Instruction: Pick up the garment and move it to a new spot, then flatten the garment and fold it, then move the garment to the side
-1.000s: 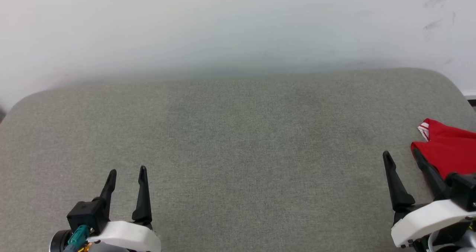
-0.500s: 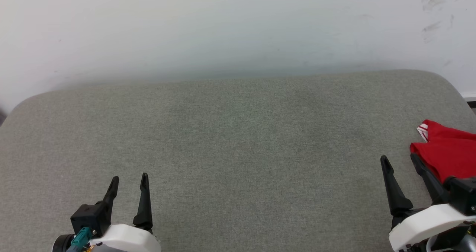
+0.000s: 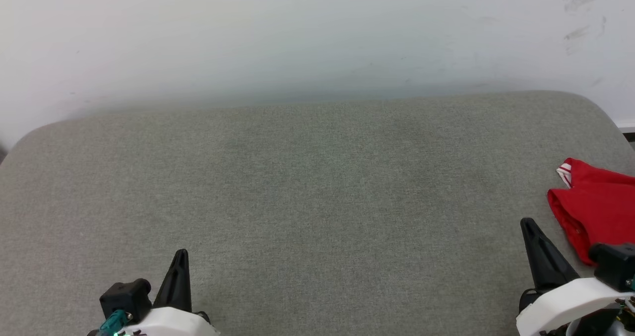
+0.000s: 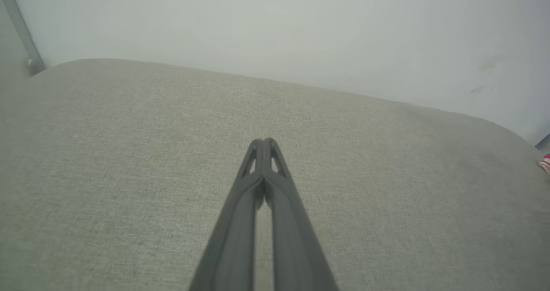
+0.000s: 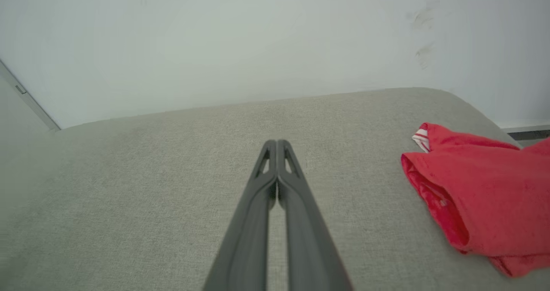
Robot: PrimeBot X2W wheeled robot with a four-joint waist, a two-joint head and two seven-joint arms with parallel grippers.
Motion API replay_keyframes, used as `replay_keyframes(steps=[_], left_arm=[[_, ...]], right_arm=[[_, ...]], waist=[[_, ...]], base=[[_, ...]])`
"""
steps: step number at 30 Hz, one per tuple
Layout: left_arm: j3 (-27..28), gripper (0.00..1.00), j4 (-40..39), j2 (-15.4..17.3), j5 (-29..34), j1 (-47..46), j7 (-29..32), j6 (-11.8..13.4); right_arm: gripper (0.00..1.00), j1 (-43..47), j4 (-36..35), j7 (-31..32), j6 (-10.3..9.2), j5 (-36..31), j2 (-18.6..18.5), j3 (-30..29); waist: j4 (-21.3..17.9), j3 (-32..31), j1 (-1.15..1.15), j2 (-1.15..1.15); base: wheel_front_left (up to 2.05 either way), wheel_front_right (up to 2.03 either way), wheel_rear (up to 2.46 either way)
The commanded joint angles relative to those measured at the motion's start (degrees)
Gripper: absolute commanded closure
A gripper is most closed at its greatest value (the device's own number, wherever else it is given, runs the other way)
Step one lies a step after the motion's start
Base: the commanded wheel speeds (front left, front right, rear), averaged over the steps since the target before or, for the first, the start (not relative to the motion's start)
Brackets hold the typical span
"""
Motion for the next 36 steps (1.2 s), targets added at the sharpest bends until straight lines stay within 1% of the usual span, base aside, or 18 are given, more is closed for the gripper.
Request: replay_keyframes(steps=[1, 11, 12, 23, 36], left_arm=[[1.26, 1.0, -0.73, 0.11, -1.92, -1.02, 0.46, -0.66], [4.56, 1.0, 0.51, -1.94, -9.83, -2.04, 3.04, -3.63], [5.48, 1.0, 0.87, -2.55, -12.02, -2.35, 3.75, -4.47], [8.64, 1.0, 2.05, -4.57, -19.39, -3.28, 6.23, -7.28], [11.98, 1.0, 2.89, -6.7, -26.97, -4.14, 8.84, -10.18]], right_arm=[[1.0, -0.89, -0.22, -0.01, 0.0, 2.76, 0.05, -0.24], [1.0, -2.27, 2.47, -0.03, 0.0, 13.23, 0.36, -0.7], [1.0, -2.67, 3.23, -0.04, -0.01, 16.15, 0.44, -0.82], [1.0, -3.99, 5.83, -0.09, -0.01, 26.03, 0.73, -1.23], [1.0, -5.31, 8.53, -0.11, -0.01, 36.19, 1.03, -1.69]], waist=[[0.05, 0.0, 0.0, 0.0], [0.35, 0.08, 0.0, 0.0], [0.44, 0.1, 0.0, 0.0], [0.77, 0.18, 0.0, 0.0], [1.15, 0.29, 0.0, 0.0]], base=[[0.0, 0.0, 0.0], [0.0, 0.0, 0.0], [0.0, 0.0, 0.0], [0.0, 0.0, 0.0], [0.0, 0.0, 0.0]])
